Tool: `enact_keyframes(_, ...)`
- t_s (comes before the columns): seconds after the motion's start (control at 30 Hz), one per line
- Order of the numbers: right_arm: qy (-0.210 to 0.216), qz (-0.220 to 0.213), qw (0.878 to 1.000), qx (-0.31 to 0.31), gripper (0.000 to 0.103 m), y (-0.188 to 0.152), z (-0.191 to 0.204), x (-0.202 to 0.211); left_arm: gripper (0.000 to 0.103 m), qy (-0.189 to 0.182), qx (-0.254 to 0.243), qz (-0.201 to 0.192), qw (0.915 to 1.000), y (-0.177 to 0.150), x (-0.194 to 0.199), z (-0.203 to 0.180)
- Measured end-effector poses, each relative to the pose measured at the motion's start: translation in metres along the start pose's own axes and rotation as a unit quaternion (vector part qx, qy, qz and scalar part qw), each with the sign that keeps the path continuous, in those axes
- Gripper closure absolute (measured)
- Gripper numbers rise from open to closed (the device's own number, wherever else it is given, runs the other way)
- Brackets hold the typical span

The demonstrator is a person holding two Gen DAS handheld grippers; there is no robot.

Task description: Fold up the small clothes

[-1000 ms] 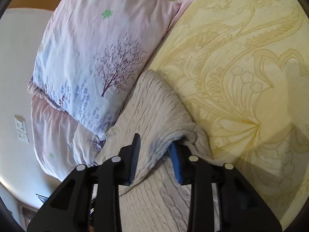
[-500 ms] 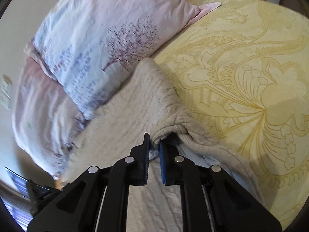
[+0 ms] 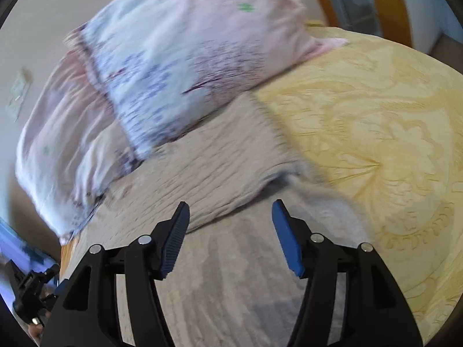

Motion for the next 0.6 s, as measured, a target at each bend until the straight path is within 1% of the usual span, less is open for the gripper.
enact_keyframes(0.1,0.029,0.007,0.999,0.029,0.039,-0.010,0.017,-0.006,0.045,0.028,0.048,-0.024,0.9982,0.007,0.026,0.049)
enact_keyframes(0.13,0.037,0.010,0.999,0.034,0.039,-0.012,0.021,-0.008,0.047,0.036,0.058,-0.029,0.9972,0.009,0.030,0.060)
enact_keyframes(0.17,0.048,0.014,0.998,0.038,0.039,-0.015,0.026,-0.010,0.048,0.054,0.078,-0.037,0.9948,0.012,0.036,0.079)
enact_keyframes(0.27,0.061,0.026,0.996,0.053,0.039,-0.022,0.035,-0.013,0.050,0.070,0.120,-0.048,0.9892,0.018,0.042,0.109)
enact_keyframes(0.33,0.066,0.024,0.996,0.053,0.039,-0.023,0.036,-0.012,0.053,0.080,0.143,-0.057,0.9847,0.024,0.043,0.127)
enact_keyframes(0.4,0.068,0.026,0.996,0.048,0.036,-0.024,0.033,-0.012,0.054,0.081,0.167,-0.062,0.9807,0.029,0.042,0.141)
enact_keyframes(0.43,0.068,0.029,0.996,0.044,0.036,-0.024,0.032,-0.013,0.059,0.077,0.179,-0.065,0.9785,0.032,0.041,0.146)
enact_keyframes(0.47,0.069,0.032,0.996,0.042,0.036,-0.025,0.030,-0.014,0.059,0.074,0.192,-0.069,0.9761,0.034,0.040,0.151)
enact_keyframes(0.53,0.073,0.037,0.996,0.039,0.036,-0.026,0.029,-0.015,0.061,0.066,0.223,-0.080,0.9692,0.040,0.041,0.161)
enact_keyframes(0.57,0.073,0.038,0.996,0.039,0.036,-0.026,0.030,-0.015,0.062,0.063,0.244,-0.088,0.9638,0.044,0.042,0.169)
enact_keyframes(0.6,0.075,0.039,0.996,0.041,0.036,-0.027,0.031,-0.015,0.064,0.061,0.254,-0.093,0.9608,0.046,0.043,0.173)
Point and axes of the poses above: each gripper's, at about its wrist camera, not at the fingertips, and x roughly against the way its jaws point, z to its left, y to its top, the point moved 8 cm from there along -x, roughly the way its jaws point, and after that the axes turned 6 degrees about -z, right-handed, at the moved point
